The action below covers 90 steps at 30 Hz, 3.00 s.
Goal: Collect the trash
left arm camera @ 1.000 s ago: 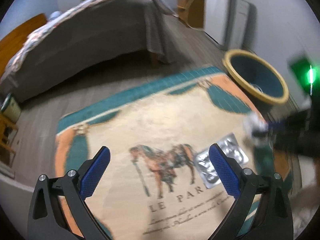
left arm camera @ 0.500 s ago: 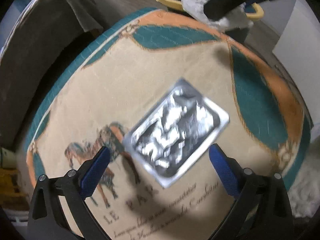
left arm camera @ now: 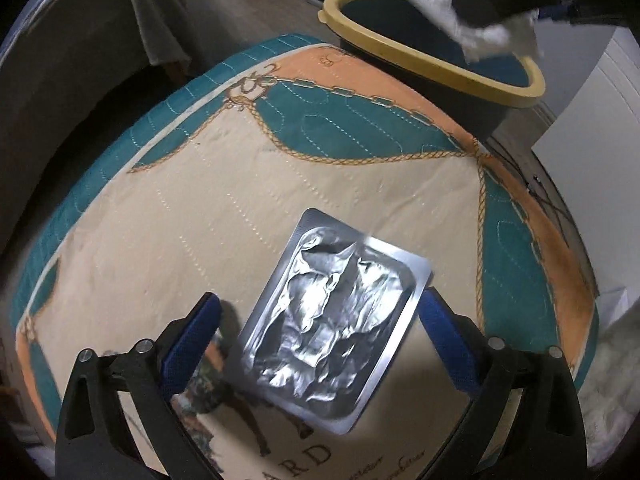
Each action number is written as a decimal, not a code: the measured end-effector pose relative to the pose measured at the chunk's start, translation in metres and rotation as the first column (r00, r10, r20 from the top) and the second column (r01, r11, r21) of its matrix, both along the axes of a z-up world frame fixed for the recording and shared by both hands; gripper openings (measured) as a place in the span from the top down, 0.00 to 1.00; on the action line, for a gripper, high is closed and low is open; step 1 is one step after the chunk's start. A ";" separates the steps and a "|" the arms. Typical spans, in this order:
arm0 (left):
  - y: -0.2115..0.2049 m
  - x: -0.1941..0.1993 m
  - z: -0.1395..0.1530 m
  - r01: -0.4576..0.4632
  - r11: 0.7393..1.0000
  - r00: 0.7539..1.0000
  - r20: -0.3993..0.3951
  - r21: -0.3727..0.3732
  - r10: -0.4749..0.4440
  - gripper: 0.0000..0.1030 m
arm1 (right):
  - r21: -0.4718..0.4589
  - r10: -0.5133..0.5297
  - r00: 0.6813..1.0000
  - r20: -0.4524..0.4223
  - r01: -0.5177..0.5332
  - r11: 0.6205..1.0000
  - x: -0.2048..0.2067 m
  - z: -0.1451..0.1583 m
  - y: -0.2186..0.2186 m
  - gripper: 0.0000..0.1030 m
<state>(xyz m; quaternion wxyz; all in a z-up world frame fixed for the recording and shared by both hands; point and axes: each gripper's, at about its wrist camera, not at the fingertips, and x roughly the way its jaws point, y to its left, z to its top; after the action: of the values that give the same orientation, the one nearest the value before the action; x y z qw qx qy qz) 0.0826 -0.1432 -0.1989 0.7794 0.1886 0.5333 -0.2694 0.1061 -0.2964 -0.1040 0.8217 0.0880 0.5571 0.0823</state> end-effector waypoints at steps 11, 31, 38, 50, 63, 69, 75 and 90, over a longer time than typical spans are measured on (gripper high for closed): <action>-0.008 0.015 0.032 -0.049 0.996 0.997 0.063 -0.068 0.054 0.32 | -0.064 -0.054 0.995 0.084 0.059 0.996 0.008 0.023 -0.053 0.84; -0.136 0.041 0.108 0.079 0.971 0.967 0.253 -0.224 -0.021 0.31 | -0.029 -0.300 0.937 0.180 0.310 0.950 0.013 0.020 -0.150 0.84; -0.153 0.058 0.083 0.064 0.978 0.974 0.224 -0.201 -0.017 0.30 | 0.070 -0.372 0.913 0.164 0.366 0.928 0.021 0.008 -0.172 0.80; -0.147 0.064 0.076 0.021 0.974 0.980 0.200 -0.228 0.026 0.14 | 0.050 -0.356 0.919 0.170 0.353 0.934 0.030 -0.002 -0.171 0.42; -0.120 0.035 0.127 0.002 0.979 0.957 0.285 -0.205 0.057 0.06 | -0.072 -0.369 0.900 0.232 0.394 0.916 -0.007 0.035 -0.161 0.16; -0.095 0.016 0.165 -0.069 0.968 0.945 0.294 -0.241 0.141 0.05 | -0.121 -0.360 0.889 0.282 0.405 0.906 -0.048 0.061 -0.148 0.06; -0.079 -0.010 0.196 -0.120 0.966 0.929 0.317 -0.227 0.190 0.05 | -0.149 -0.327 0.890 0.318 0.388 0.910 -0.088 0.079 -0.134 0.06; -0.063 -0.047 0.207 -0.139 0.949 0.887 0.391 -0.282 0.246 0.05 | -0.169 -0.296 0.863 0.409 0.390 0.905 -0.120 0.090 -0.114 0.06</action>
<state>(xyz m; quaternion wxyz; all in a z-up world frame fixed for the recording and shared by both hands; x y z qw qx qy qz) 0.0361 -0.2059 0.0085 0.9163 0.0901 0.3309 -0.2069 -0.0138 -0.4105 -0.0142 0.9182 0.0667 0.3713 -0.1207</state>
